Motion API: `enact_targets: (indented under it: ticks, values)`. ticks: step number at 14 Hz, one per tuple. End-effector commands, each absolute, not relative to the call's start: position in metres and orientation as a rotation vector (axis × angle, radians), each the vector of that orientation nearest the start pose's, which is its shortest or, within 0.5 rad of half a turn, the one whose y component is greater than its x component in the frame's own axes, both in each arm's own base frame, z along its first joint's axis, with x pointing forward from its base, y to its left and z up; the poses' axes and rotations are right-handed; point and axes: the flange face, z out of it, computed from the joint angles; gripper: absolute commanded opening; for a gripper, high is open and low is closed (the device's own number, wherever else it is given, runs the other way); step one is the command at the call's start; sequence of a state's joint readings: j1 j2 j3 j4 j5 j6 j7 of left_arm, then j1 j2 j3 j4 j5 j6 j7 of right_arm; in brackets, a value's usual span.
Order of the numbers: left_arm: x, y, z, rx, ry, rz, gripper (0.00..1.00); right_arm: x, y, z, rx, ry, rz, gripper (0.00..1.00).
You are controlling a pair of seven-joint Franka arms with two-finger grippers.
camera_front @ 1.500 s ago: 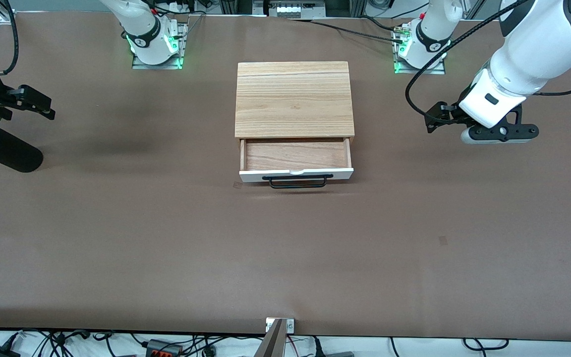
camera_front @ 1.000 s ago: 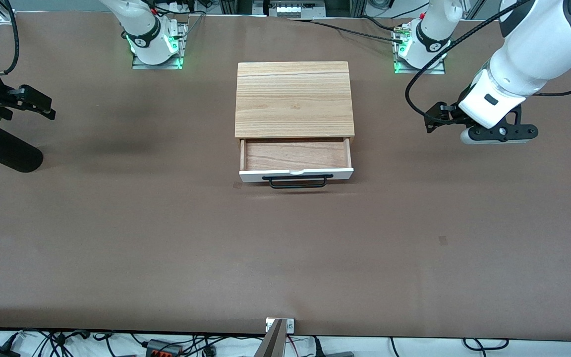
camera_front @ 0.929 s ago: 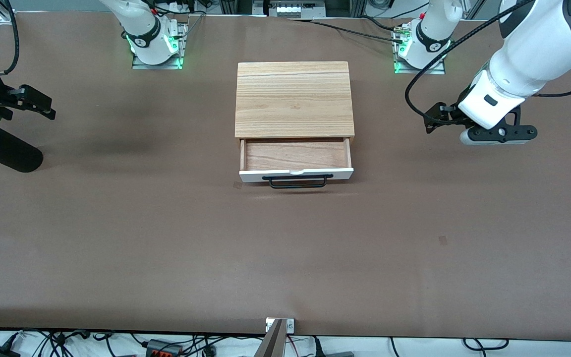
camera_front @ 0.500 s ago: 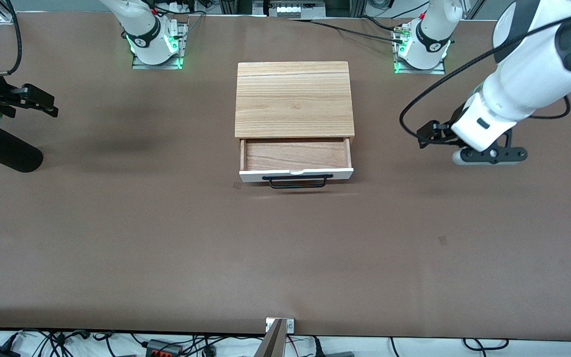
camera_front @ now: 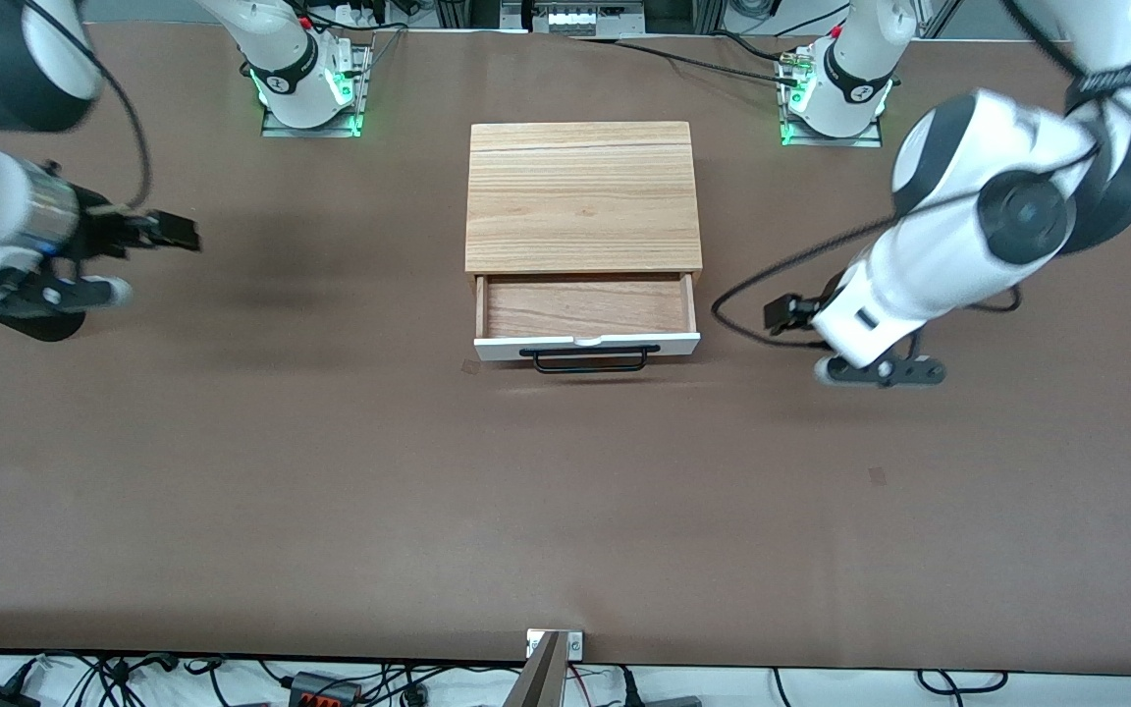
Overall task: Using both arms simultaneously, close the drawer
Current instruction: 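Move the left and right grippers inward toward the open drawer front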
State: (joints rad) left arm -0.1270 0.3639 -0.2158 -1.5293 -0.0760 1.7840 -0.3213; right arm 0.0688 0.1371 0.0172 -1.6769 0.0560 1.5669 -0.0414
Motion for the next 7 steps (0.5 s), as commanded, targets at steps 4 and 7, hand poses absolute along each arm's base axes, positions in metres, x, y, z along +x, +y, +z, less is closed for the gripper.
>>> enact_targets:
  ticks: [4,7]
  values:
    - [0.660,-0.238,0.378,-3.301,-0.022,0.211,1.00,0.640,0.130,0.413,-2.863,-0.115,0.079,1.00]
    - [0.655,-0.258,0.369,-3.291,0.027,0.223,1.00,0.658,0.181,0.369,-2.851,-0.147,-0.103,1.00]
